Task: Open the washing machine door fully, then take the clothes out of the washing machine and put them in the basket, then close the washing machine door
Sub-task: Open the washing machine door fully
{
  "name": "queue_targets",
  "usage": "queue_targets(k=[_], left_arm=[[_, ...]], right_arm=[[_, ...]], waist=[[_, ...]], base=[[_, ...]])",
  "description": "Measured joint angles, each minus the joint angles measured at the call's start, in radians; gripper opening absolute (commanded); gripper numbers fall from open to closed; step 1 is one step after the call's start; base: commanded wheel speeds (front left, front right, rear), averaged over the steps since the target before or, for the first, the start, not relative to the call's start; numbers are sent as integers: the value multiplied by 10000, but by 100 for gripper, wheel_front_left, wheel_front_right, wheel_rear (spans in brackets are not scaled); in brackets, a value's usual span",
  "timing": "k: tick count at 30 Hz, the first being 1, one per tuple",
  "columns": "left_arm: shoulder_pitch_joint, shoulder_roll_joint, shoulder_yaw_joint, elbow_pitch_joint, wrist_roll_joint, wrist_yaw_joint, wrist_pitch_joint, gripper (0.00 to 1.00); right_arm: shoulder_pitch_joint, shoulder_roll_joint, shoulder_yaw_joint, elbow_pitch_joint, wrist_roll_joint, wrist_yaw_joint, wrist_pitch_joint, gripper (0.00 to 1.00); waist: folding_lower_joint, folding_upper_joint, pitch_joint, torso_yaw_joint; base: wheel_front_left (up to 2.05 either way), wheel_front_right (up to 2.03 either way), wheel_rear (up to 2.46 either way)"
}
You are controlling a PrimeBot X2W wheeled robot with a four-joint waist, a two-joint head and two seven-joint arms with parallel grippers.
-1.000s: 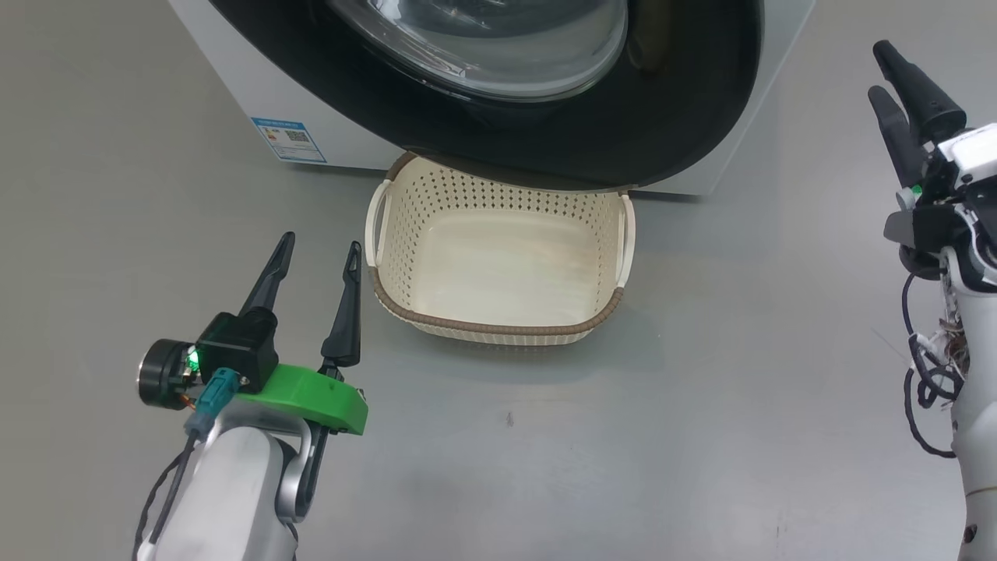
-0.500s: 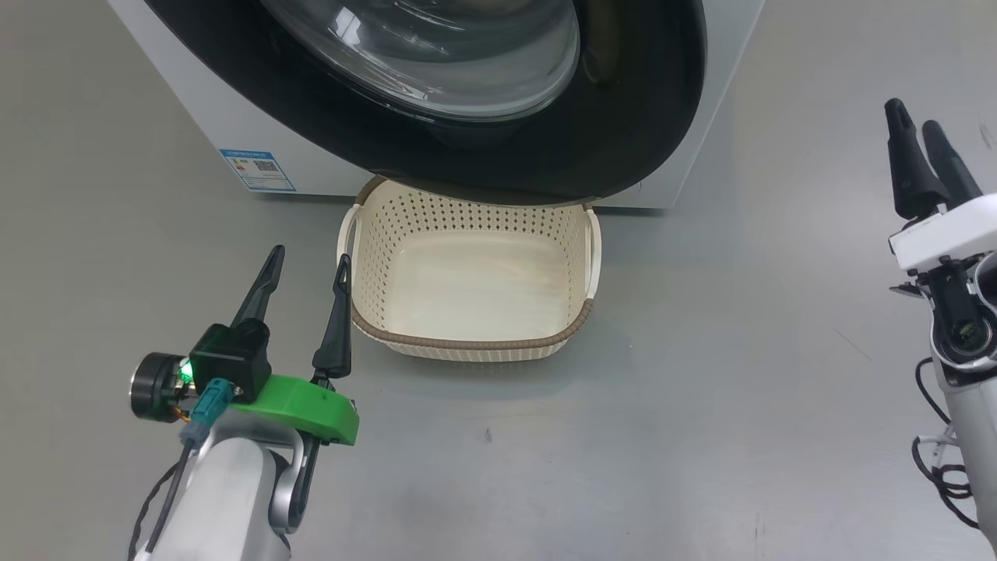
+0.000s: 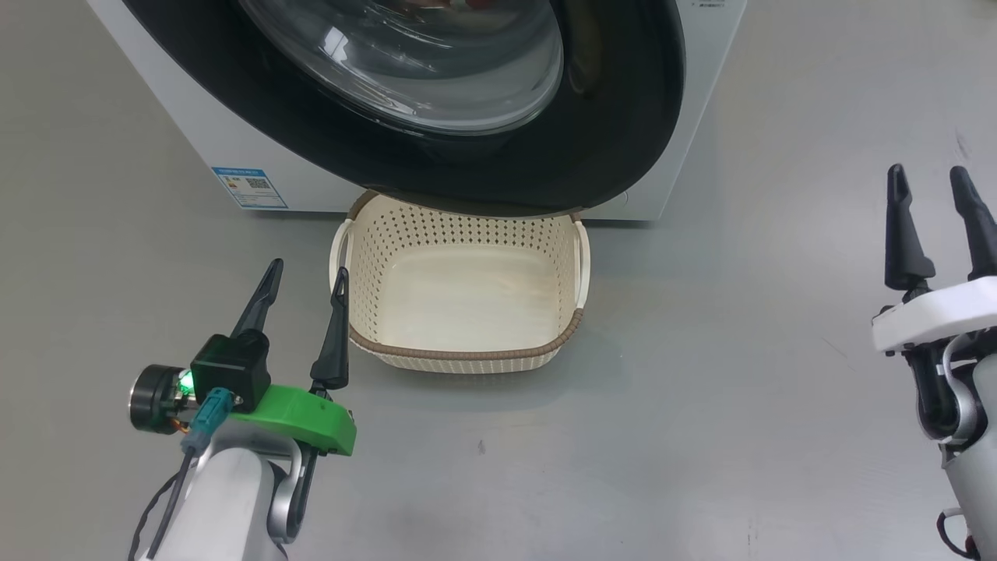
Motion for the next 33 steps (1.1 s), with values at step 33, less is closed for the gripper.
queue_targets(k=[33], left_arm=[[364, 0, 119, 263, 90, -86, 0, 100]], right_arm=[[1289, 1081, 67, -25, -1463, -1068, 10, 100]], waist=[[0, 0, -391, -150]], base=[[0, 0, 0]])
